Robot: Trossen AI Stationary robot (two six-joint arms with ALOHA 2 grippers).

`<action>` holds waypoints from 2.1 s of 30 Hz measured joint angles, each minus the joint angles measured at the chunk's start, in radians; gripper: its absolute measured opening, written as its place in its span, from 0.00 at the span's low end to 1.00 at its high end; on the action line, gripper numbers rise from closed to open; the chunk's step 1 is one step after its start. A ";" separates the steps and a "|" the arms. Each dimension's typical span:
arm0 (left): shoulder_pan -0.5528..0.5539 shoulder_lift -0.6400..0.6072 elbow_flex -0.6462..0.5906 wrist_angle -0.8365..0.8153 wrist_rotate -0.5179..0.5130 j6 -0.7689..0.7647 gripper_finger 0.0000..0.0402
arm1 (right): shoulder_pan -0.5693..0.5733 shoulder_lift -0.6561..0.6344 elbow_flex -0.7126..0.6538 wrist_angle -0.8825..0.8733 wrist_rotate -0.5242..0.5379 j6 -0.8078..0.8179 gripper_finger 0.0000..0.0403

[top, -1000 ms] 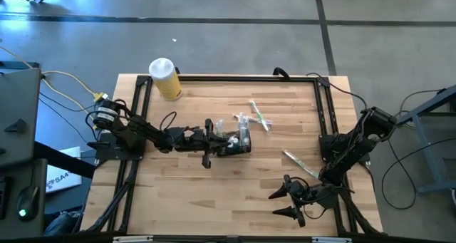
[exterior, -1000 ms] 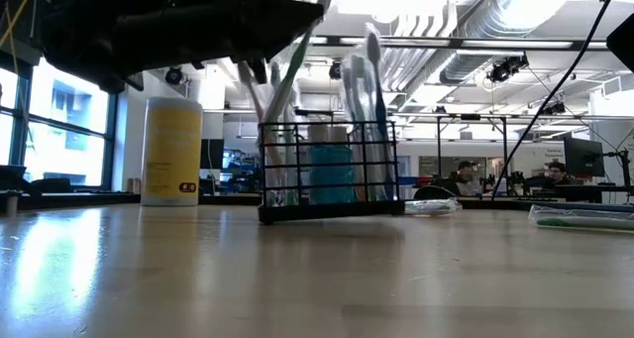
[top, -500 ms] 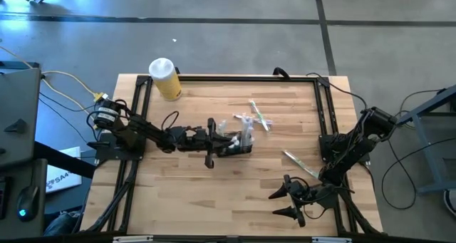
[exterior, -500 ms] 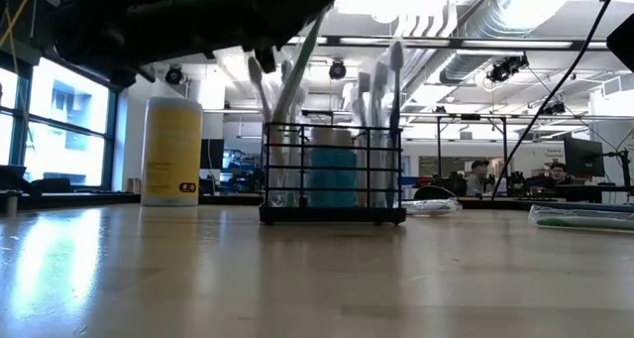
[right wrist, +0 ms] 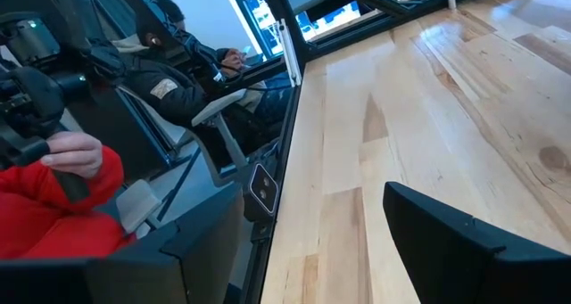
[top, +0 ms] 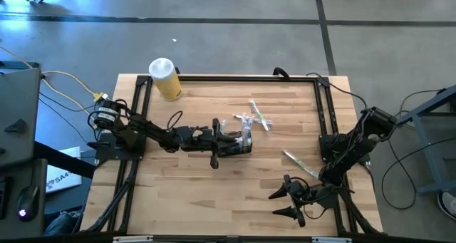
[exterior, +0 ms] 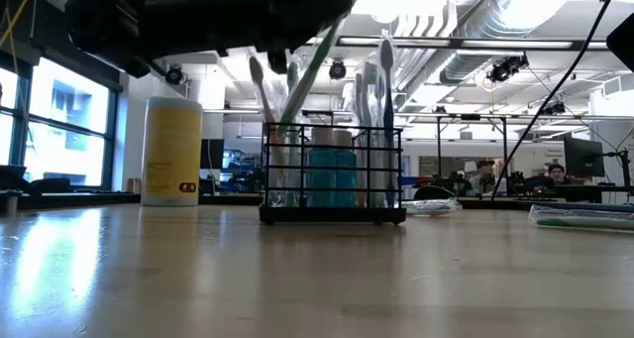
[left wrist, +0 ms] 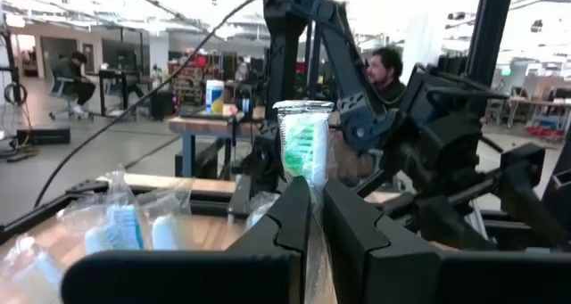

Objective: Pick & Place toothbrushing station
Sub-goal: Put the green toothbrush into the wire organizer

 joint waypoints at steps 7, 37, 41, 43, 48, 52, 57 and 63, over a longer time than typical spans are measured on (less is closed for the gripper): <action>0.000 0.000 0.000 -0.009 0.000 0.000 0.04 | 0.000 0.000 0.000 0.000 0.000 -0.002 0.65; 0.000 0.096 0.098 -0.054 -0.067 -0.102 0.18 | 0.000 0.000 0.000 0.000 0.003 -0.001 0.65; 0.001 0.110 0.105 -0.044 -0.081 -0.100 0.24 | 0.000 0.000 0.000 0.000 0.000 0.004 0.65; 0.001 0.110 0.102 -0.044 -0.102 -0.092 0.25 | 0.000 0.000 0.000 0.000 0.000 0.004 0.65; 0.000 0.110 0.101 0.021 -0.106 -0.051 0.26 | 0.001 0.000 0.000 0.000 -0.006 0.010 0.65; 0.000 0.110 0.101 0.020 -0.106 -0.038 0.26 | 0.001 0.000 0.000 0.000 -0.007 0.026 0.65; 0.000 0.110 0.101 0.020 -0.106 -0.023 0.26 | 0.003 0.000 0.000 0.000 -0.008 0.032 0.65; -0.025 0.110 0.100 0.054 -0.106 0.038 0.26 | 0.005 0.000 0.000 0.000 -0.007 0.034 0.65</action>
